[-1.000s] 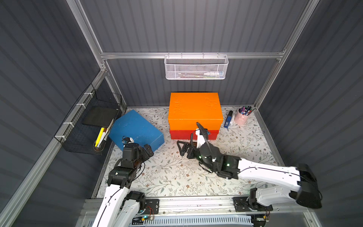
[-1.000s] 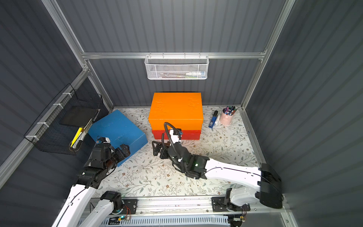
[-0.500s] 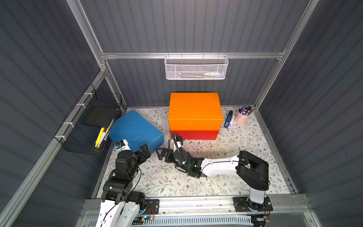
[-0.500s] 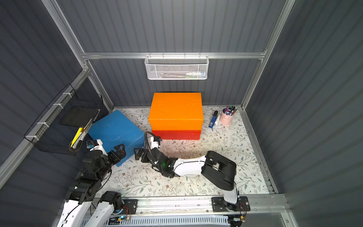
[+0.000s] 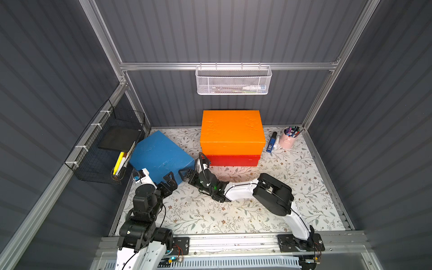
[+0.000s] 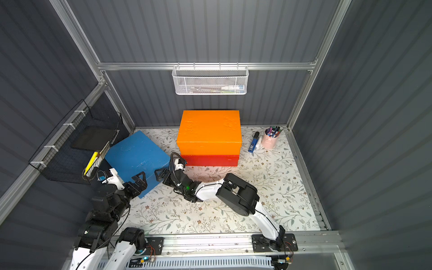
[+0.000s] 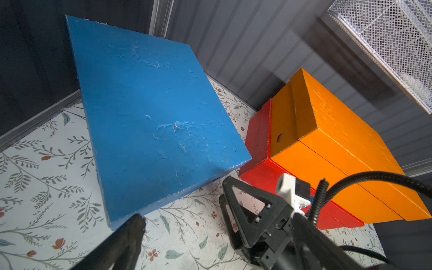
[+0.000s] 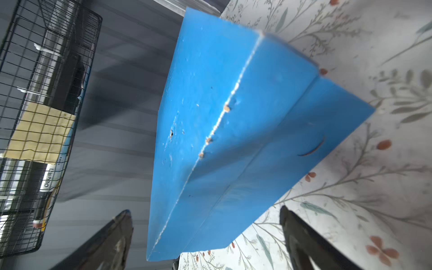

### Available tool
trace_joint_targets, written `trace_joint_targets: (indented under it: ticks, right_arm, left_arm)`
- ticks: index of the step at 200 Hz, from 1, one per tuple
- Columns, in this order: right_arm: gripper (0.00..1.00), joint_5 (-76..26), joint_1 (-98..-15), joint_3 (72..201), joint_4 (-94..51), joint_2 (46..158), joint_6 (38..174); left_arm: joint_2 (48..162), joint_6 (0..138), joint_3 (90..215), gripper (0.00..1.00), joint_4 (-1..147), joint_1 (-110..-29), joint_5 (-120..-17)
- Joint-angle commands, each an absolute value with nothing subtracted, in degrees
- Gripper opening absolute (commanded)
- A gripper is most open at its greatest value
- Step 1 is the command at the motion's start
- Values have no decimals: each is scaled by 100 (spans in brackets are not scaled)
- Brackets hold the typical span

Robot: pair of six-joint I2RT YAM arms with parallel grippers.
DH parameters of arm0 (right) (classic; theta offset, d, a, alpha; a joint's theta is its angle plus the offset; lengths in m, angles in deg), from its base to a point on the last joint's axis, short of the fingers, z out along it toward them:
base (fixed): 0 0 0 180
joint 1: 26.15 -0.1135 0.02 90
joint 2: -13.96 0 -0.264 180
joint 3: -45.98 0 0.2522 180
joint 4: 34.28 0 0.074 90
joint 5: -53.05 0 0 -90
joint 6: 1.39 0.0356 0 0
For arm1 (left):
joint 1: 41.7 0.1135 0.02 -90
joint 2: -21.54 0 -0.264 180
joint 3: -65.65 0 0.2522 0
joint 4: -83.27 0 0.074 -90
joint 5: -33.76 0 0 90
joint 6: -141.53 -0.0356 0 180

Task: Stack the shoeboxes
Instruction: Move the shoebox to the center of the board.

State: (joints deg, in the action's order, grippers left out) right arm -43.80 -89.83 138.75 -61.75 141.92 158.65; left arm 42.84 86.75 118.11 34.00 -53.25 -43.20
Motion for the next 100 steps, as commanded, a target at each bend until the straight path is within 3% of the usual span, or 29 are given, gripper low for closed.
trace_joint_targets:
  ticks: [1,100]
  right_arm:
    - [99,-4328,-8935,14144,-6425,14326,16094]
    - [91,-4293,-8900,14839,-6412,15002,16575]
  left_arm:
    - [4223,8728,11756,99,3465,-5313,-4375]
    - [4262,8730,11766,99,3466,-5313,-4417]
